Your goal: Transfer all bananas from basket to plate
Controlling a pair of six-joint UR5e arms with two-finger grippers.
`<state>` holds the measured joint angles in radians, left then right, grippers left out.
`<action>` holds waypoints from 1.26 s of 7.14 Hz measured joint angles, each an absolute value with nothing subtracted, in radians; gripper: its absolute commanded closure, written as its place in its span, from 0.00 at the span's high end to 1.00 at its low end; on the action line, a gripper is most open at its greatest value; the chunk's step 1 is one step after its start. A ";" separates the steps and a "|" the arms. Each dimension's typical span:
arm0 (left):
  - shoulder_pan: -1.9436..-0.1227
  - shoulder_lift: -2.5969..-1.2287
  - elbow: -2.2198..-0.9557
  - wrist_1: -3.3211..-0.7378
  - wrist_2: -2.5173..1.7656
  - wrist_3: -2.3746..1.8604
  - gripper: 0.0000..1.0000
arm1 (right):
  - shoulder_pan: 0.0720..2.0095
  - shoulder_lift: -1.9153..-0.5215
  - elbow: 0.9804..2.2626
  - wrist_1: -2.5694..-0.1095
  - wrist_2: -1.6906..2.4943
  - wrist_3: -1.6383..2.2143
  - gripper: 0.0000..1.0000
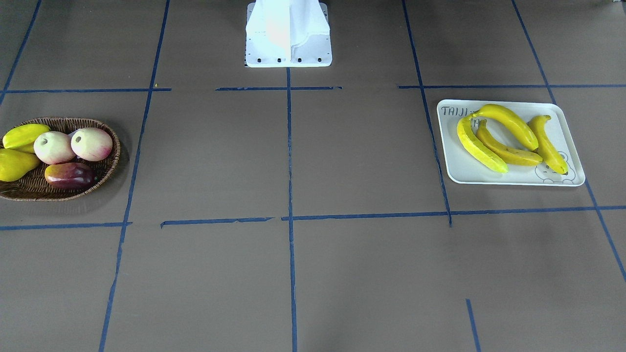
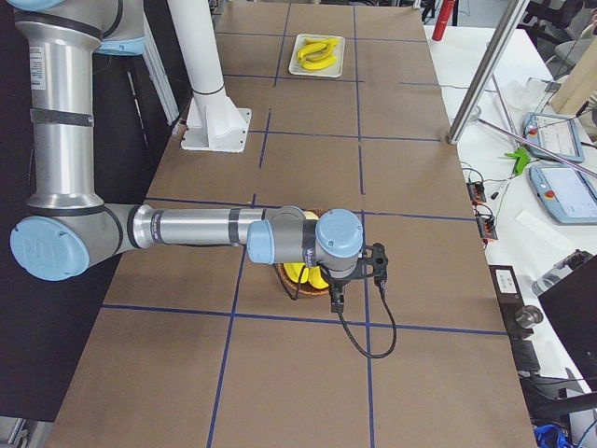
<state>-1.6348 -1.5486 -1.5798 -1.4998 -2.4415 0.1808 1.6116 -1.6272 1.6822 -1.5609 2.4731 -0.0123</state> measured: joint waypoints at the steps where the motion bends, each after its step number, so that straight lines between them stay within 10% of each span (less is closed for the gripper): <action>1: -1.634 -1.548 -1.580 -1.501 -2.439 0.181 1.00 | 1.618 -1.630 1.683 -1.580 2.474 -0.012 1.00; 9: -1.632 -1.555 -1.576 -1.502 -2.429 0.181 1.00 | 1.649 -1.721 1.718 -1.694 2.449 -0.104 1.00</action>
<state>-1.6322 -1.5551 -1.5759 -1.5018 -2.4288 0.1813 1.6495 -1.7208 1.7177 -1.6939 2.4485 -0.1042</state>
